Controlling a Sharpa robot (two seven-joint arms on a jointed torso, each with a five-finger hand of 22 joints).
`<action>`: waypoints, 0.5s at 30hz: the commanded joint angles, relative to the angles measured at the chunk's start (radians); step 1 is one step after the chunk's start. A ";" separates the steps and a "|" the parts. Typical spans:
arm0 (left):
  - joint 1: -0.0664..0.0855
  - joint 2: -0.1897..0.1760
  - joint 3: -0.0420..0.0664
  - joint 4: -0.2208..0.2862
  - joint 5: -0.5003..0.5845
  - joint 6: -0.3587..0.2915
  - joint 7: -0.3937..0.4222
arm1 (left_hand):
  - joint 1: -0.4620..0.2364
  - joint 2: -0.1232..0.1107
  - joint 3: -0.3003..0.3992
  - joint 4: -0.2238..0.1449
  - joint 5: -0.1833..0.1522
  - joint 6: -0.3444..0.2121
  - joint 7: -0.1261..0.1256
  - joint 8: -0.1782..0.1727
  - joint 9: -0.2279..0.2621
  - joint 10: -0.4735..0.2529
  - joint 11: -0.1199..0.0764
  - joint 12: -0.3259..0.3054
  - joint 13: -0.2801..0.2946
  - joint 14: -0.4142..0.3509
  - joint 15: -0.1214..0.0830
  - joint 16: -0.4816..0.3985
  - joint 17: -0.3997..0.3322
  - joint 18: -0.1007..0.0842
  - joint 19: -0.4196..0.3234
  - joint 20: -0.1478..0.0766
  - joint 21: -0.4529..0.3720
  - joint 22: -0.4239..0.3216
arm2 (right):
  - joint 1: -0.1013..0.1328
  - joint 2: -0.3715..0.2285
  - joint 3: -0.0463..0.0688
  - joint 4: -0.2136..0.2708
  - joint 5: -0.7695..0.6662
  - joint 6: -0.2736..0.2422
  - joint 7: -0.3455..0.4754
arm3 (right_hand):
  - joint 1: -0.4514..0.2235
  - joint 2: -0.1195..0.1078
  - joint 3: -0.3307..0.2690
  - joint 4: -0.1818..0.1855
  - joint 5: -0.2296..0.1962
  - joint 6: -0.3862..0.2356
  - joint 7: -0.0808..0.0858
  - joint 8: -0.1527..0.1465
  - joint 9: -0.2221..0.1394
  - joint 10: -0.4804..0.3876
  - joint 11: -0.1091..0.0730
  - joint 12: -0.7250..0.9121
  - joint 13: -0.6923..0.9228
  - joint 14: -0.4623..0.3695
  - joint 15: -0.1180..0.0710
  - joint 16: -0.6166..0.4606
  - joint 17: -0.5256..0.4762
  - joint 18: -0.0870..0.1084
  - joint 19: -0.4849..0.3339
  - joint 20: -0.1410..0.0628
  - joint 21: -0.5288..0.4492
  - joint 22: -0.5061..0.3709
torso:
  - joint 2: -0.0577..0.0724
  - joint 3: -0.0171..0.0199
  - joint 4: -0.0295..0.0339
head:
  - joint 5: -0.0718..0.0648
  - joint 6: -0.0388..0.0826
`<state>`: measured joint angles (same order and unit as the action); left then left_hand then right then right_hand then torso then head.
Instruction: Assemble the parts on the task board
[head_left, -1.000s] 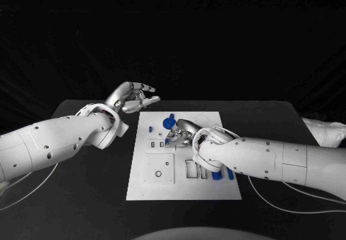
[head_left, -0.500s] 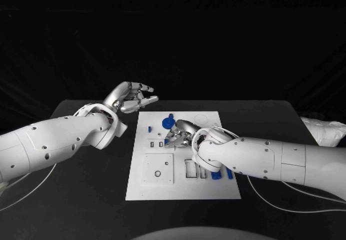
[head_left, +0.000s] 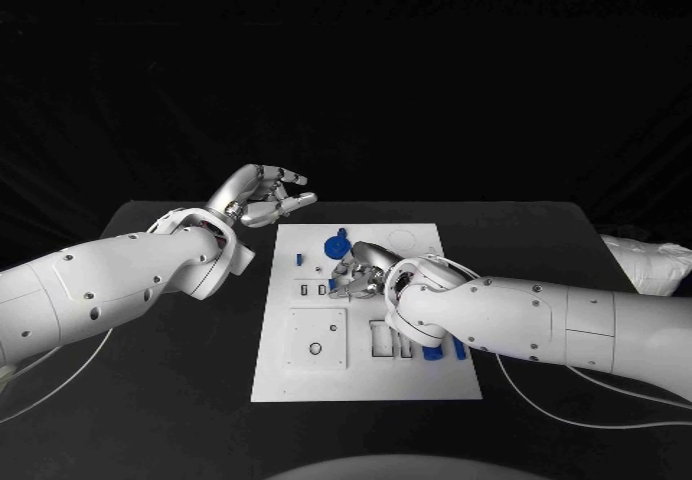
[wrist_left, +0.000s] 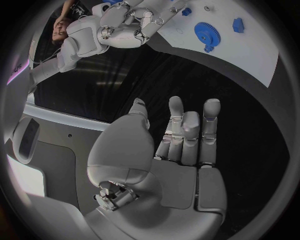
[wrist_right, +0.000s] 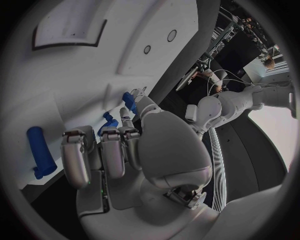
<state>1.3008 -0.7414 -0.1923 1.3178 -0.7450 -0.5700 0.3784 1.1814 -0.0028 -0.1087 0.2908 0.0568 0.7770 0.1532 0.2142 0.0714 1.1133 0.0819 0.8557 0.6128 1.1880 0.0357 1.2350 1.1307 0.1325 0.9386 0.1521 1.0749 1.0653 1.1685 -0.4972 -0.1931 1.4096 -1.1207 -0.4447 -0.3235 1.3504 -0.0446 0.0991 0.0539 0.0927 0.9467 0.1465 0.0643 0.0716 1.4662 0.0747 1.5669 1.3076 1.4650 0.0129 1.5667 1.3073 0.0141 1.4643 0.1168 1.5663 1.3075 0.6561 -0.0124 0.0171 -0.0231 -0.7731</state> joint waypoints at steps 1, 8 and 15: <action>0.001 0.003 0.001 0.000 -0.001 0.004 0.012 | 0.003 0.005 -0.007 0.000 -0.005 0.007 0.002 -0.007 -0.001 0.009 0.000 -0.006 0.000 -0.002 0.000 -0.001 0.001 0.006 0.001 0.002 -0.007 0.001 | -0.001 -0.007 0.000 0.010 -0.014 -0.044 0.022 | -0.016 -0.008 -0.012 0.007 -0.010 -0.016 0.002 0.001 0.000 0.105 0.010 0.004 0.263 0.106 0.010 0.004 0.263 -0.014 0.107 0.011 0.004 0.263 | -0.001 -0.0001 0.0004 | 0.003 0.001; 0.001 -0.001 0.001 0.005 -0.001 0.010 0.011 | 0.002 0.002 -0.012 0.001 -0.005 0.006 0.003 -0.009 -0.001 0.009 0.000 -0.007 0.000 -0.004 0.000 -0.002 0.000 0.007 -0.001 0.002 -0.010 0.000 | 0.031 -0.054 0.000 0.069 0.011 -0.140 0.088 | -0.065 -0.033 -0.027 0.057 -0.029 -0.033 0.009 0.005 0.003 0.105 0.015 0.004 0.263 0.106 0.023 0.004 0.263 -0.014 0.107 0.024 0.004 0.263 | -0.001 0.0006 -0.0025 | 0.032 0.015; 0.002 -0.021 0.001 0.024 -0.001 0.048 -0.031 | -0.010 -0.009 -0.028 0.002 -0.004 -0.005 0.004 -0.032 -0.002 0.088 0.000 0.094 0.114 0.092 -0.003 0.082 0.101 -0.012 0.099 0.001 0.065 0.082 | 0.139 -0.166 0.001 0.173 0.177 -0.209 0.241 | -0.109 0.007 -0.028 0.112 -0.004 -0.023 0.022 0.016 0.012 0.105 0.028 0.004 0.263 0.106 0.037 0.004 0.263 -0.014 0.107 0.038 0.004 0.263 | -0.005 0.0015 -0.0044 | 0.069 0.018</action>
<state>1.3010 -0.7609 -0.1923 1.3357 -0.7450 -0.5619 0.3722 1.1771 -0.0071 -0.1283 0.2935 0.0568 0.7768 0.1535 0.1858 0.0703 1.1838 0.0819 0.9262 0.7000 1.2622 0.0335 1.3011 1.2132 0.1324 1.0203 0.1531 1.1259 1.1332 1.2952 -0.6474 -0.1925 1.5646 -1.0553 -0.5884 -0.2056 1.2519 -0.0387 0.0717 0.1599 0.0840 0.9261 0.1610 0.0736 0.0819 1.4663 0.0969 1.5669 1.3075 1.4651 0.0417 1.5667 1.3081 0.0141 1.4662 0.1480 1.5663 1.3073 0.6533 -0.0116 0.0141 0.0329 -0.7546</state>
